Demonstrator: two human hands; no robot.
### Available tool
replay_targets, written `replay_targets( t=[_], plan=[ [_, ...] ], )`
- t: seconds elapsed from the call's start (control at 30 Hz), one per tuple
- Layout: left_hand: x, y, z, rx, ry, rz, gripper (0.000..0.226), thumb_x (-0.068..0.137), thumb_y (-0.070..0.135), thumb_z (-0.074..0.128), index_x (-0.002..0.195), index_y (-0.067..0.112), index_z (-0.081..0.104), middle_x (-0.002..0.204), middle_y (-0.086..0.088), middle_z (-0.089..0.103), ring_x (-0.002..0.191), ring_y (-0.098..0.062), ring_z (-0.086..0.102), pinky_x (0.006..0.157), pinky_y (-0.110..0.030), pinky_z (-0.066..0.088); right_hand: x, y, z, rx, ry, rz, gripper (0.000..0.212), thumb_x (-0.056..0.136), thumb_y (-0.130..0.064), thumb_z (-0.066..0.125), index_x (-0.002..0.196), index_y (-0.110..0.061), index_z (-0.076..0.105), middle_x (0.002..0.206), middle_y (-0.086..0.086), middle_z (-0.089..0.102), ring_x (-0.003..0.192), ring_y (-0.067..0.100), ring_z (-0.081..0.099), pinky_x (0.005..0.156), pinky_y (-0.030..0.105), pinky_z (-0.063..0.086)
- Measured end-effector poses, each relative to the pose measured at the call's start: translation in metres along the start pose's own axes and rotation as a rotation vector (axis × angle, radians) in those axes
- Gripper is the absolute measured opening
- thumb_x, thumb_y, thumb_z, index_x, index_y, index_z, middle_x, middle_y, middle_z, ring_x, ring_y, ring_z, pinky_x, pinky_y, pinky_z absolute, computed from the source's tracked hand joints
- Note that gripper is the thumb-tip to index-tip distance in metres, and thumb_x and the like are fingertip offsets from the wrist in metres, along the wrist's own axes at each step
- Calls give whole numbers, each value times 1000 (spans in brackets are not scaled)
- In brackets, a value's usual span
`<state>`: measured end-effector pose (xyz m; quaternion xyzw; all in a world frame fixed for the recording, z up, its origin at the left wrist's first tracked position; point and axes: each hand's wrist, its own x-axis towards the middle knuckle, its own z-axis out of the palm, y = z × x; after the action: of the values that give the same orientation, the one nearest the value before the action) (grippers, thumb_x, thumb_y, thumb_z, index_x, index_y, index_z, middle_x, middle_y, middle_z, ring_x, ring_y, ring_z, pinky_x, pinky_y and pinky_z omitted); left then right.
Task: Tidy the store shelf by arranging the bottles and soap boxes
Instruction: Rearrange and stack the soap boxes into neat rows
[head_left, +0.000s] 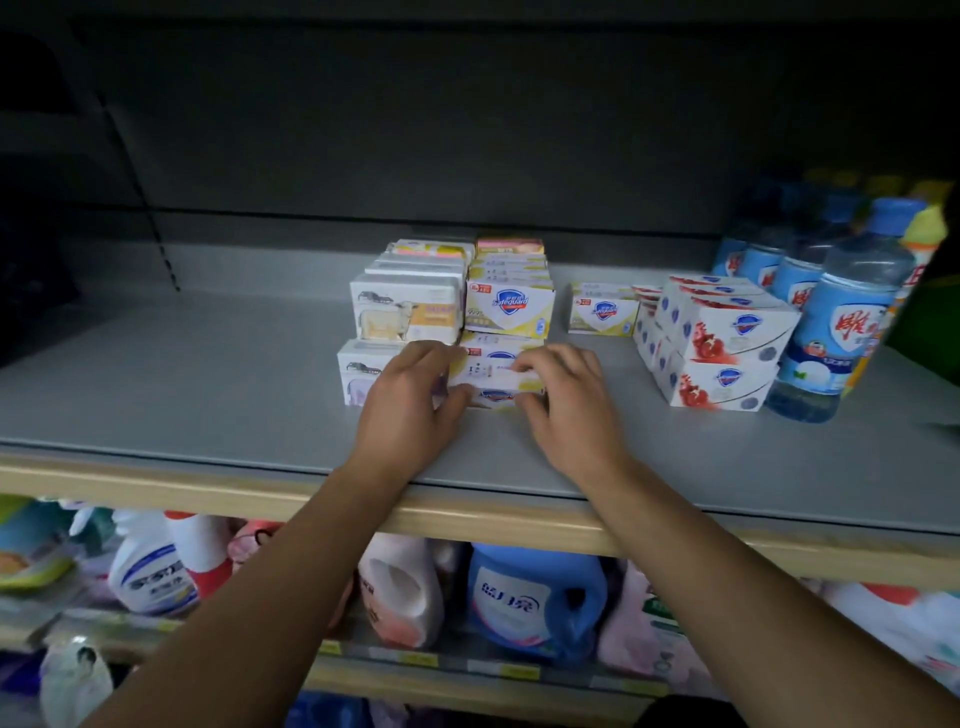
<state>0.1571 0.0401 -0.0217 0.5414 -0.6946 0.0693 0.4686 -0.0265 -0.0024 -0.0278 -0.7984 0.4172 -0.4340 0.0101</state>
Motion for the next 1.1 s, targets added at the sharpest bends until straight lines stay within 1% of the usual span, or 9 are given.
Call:
replay_targets(
  t=[0.23,0.33,0.47,0.57,0.7,0.77,0.87,1.0,1.1],
  plan=[
    [-3,0,1,-174,-79,-43,46,81,31,67,126,22,62,109,0,68,83,-16,64,77,-31,55,0,-4,-17,542,5,222,27,87,0,65,93,-26,64,100,-12,68,91,6,66,80,23,53],
    [-3,-1,-1,-371,-91,-181,36,79,36,68,115,29,67,98,3,72,78,-20,67,73,-37,57,-1,-4,-20,649,-41,268,25,86,-3,68,102,-23,65,112,1,67,96,9,68,82,27,56],
    [-1,-4,-7,-656,-46,-348,21,80,36,68,97,25,72,91,-1,76,85,-25,72,74,-39,57,-6,-7,-22,781,-264,215,68,69,-10,76,130,-31,53,124,-2,63,106,15,67,89,30,56],
    [0,-3,-10,-760,-80,-550,24,82,39,68,89,17,74,84,-7,76,79,-32,72,64,-41,58,-6,-5,-19,759,-280,193,69,70,-6,79,127,-36,54,118,-5,67,102,19,68,89,35,55],
    [2,3,-13,-770,-100,-629,54,83,60,51,83,9,69,68,-21,67,50,-28,57,46,-32,49,-3,-3,-18,663,-190,319,22,80,-37,72,100,-30,70,84,1,65,68,9,61,70,25,53],
    [1,5,-13,-724,-144,-606,63,86,63,45,86,4,65,60,-18,63,46,-24,54,44,-28,44,-2,-3,-20,627,-208,470,35,78,-60,59,81,-27,71,69,5,67,58,11,64,64,27,55],
    [-1,8,-12,-629,-180,-583,54,93,60,39,78,17,69,53,-11,62,42,-19,53,40,-24,42,0,-3,-22,559,-237,557,59,71,-75,41,72,-24,71,60,0,68,51,10,62,59,28,49],
    [-2,6,-11,-592,-198,-576,55,95,60,36,82,18,69,52,-10,60,43,-18,52,40,-22,41,0,-1,-20,513,-238,559,50,71,-77,36,71,-40,70,53,-8,64,45,6,57,60,27,42],
    [-1,7,-12,-604,-221,-553,56,97,55,37,95,4,61,55,-12,61,45,-21,53,43,-25,42,1,-1,-22,657,-190,560,38,73,-65,53,81,-34,73,68,-6,69,55,9,61,63,30,47]
  ],
)
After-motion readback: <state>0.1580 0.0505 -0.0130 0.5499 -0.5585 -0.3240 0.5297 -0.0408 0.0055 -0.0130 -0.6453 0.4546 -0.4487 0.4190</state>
